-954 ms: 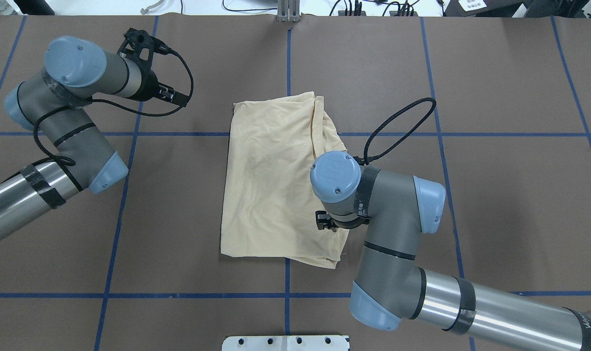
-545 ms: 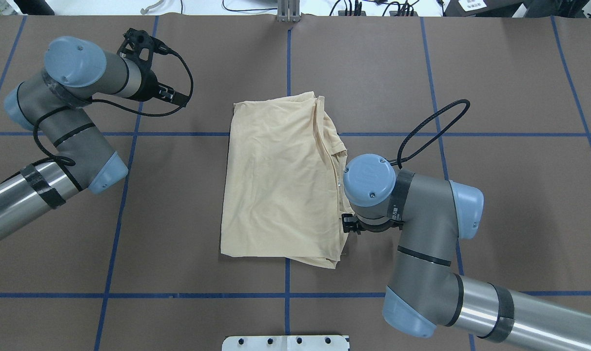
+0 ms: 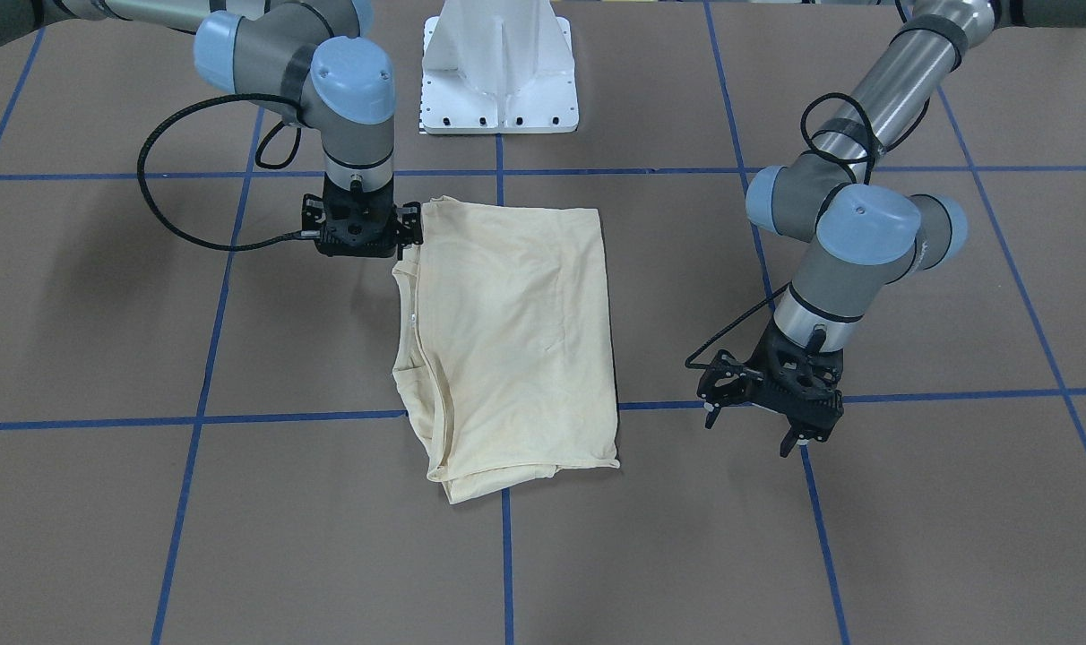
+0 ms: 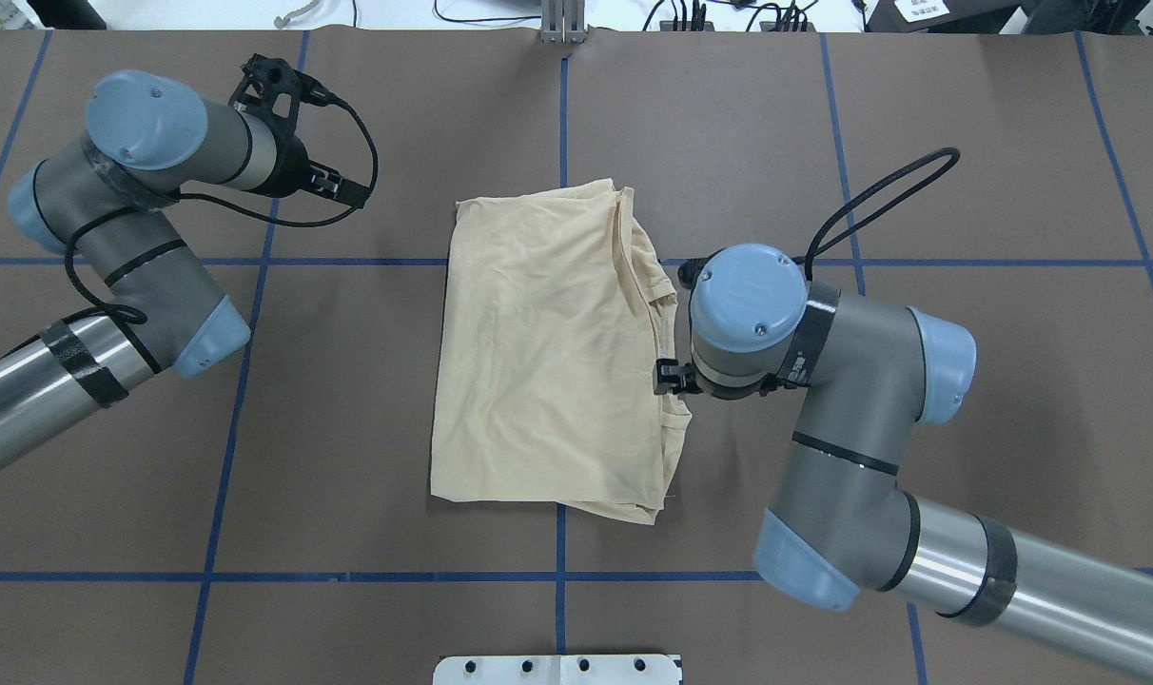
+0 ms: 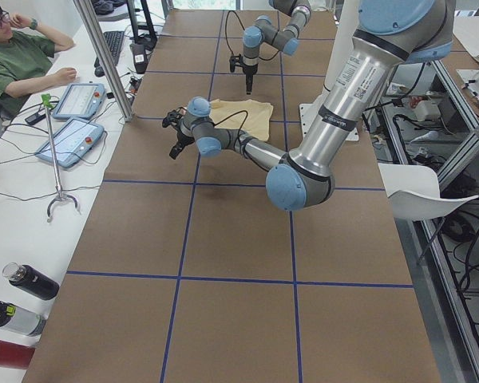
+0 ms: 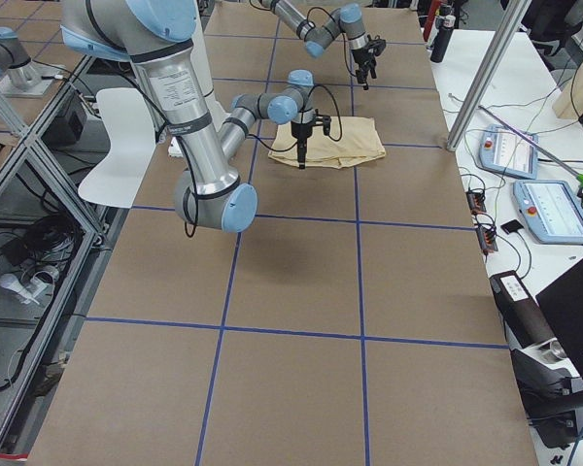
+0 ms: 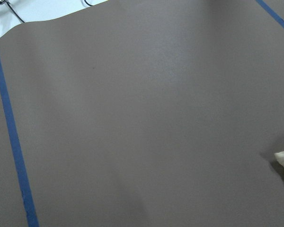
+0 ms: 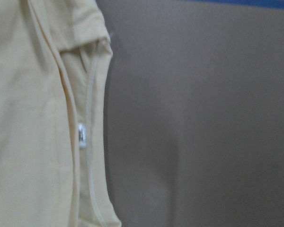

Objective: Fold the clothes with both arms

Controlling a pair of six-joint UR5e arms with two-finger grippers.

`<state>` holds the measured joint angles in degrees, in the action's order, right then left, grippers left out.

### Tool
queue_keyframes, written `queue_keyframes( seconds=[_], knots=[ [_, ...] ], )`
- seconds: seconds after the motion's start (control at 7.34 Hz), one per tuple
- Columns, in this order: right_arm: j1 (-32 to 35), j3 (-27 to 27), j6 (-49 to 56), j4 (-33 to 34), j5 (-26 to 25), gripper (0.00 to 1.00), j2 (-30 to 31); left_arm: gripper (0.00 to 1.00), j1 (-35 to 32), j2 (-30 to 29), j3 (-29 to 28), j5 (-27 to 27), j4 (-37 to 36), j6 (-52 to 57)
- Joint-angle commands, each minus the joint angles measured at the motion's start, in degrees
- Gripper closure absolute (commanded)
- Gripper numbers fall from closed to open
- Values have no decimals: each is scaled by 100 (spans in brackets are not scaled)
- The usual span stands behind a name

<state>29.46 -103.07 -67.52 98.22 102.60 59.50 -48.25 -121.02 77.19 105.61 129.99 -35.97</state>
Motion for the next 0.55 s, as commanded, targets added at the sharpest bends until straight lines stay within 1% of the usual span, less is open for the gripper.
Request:
queue_keyframes(
  seconds=[0.0,0.14,0.27,0.41],
  knots=[
    [428,417,-94,-723,-3,0,-114,0,0,0,59,160,0,-16],
    [455,515,-146,-812,-3,0,-106,0,0,0,112,318,0,-146],
    [464,490,-260,-822,5,0,-88,0,9,0,251,563,0,-704],
    [456,420,-531,-822,5,0,-53,0,70,104,531,731,-17,-1363]
  ],
)
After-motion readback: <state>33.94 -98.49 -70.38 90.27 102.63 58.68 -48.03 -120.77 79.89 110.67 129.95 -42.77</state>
